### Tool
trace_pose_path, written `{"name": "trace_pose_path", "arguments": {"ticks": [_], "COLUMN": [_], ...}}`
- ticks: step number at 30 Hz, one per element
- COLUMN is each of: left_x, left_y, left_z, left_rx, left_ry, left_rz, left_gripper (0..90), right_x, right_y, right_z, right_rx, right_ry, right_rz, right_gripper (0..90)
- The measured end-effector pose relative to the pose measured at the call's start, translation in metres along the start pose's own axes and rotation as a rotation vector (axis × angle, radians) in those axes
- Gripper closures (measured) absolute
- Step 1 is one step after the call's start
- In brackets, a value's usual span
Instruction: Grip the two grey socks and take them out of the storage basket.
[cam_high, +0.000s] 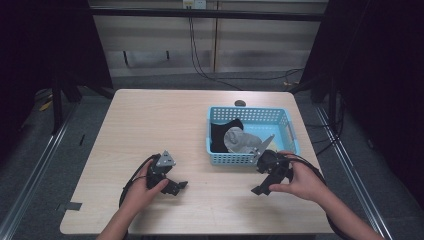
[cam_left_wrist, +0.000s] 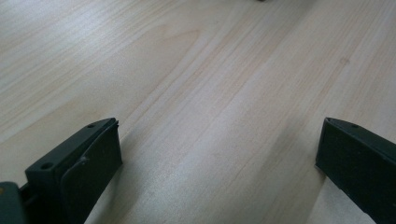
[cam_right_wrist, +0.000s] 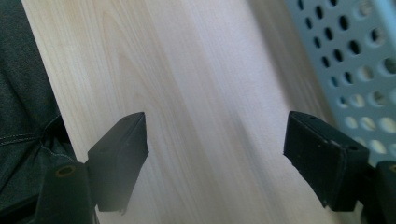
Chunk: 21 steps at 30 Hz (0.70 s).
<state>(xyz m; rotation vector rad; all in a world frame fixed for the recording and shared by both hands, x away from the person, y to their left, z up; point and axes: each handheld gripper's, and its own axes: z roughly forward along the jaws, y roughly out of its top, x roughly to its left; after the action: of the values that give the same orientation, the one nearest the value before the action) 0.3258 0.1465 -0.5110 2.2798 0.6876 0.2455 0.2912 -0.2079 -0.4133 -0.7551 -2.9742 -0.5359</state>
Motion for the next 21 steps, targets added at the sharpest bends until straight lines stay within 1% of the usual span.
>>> {"name": "trace_pose_path", "arguments": {"ticks": [4, 5, 8, 9, 10, 11, 12, 15, 16, 17, 19, 21], "left_x": [0.0, 0.0, 0.0, 0.0, 0.0, 0.0, 0.0, 0.0, 0.0, 0.0, 0.0, 0.0], "left_y": [0.0, 0.0, 0.0, 0.0, 0.0, 0.0, 0.0, 0.0, 0.0, 0.0, 0.0, 0.0], "left_z": [0.0, 0.0, 0.0, 0.0, 0.0, 0.0, 0.0, 0.0, 0.0, 0.0, 0.0, 0.0], "left_rx": [0.0, 0.001, 0.0, 0.001, 0.001, 0.001, 0.001, 0.0, 0.0, -0.001, -0.001, -0.001], "left_ry": [0.0, 0.0, 0.0, 0.0, 0.0, 0.0, 0.0, 0.0, 0.0, 0.0, 0.0, 0.0], "left_rz": [0.0, 0.0, 0.0, 0.001, 0.0, 0.0, 0.0, 0.0, -0.001, -0.002, -0.001, -0.001], "left_gripper": [0.0, 0.0, 0.0, 0.0, 0.0, 0.0, 0.0, 0.0, 0.0, 0.0, 0.0, 0.0], "right_x": [-0.006, -0.008, -0.015, -0.018, -0.023, -0.027, -0.031, -0.045, -0.05, -0.055, -0.066, -0.076], "right_y": [0.01, 0.013, 0.021, 0.023, 0.025, 0.028, 0.03, 0.036, 0.038, 0.039, 0.043, 0.045], "right_z": [-0.013, -0.017, -0.029, -0.032, -0.036, -0.039, -0.04, -0.041, -0.04, -0.038, -0.033, -0.026], "right_rx": [0.028, 0.028, 0.021, 0.014, 0.008, 0.002, -0.003, 0.003, 0.003, 0.002, 0.006, 0.005], "right_ry": [-0.029, -0.034, -0.043, -0.046, -0.048, -0.053, -0.058, -0.091, -0.092, -0.097, -0.113, -0.113], "right_rz": [-0.008, -0.002, 0.004, 0.011, 0.008, 0.029, 0.036, 0.046, 0.065, 0.069, 0.091, 0.121], "right_gripper": [22.4, 22.5, 23.1, 23.3, 23.4, 23.4, 23.5, 23.5, 23.6, 24.0, 24.5, 24.8]}}
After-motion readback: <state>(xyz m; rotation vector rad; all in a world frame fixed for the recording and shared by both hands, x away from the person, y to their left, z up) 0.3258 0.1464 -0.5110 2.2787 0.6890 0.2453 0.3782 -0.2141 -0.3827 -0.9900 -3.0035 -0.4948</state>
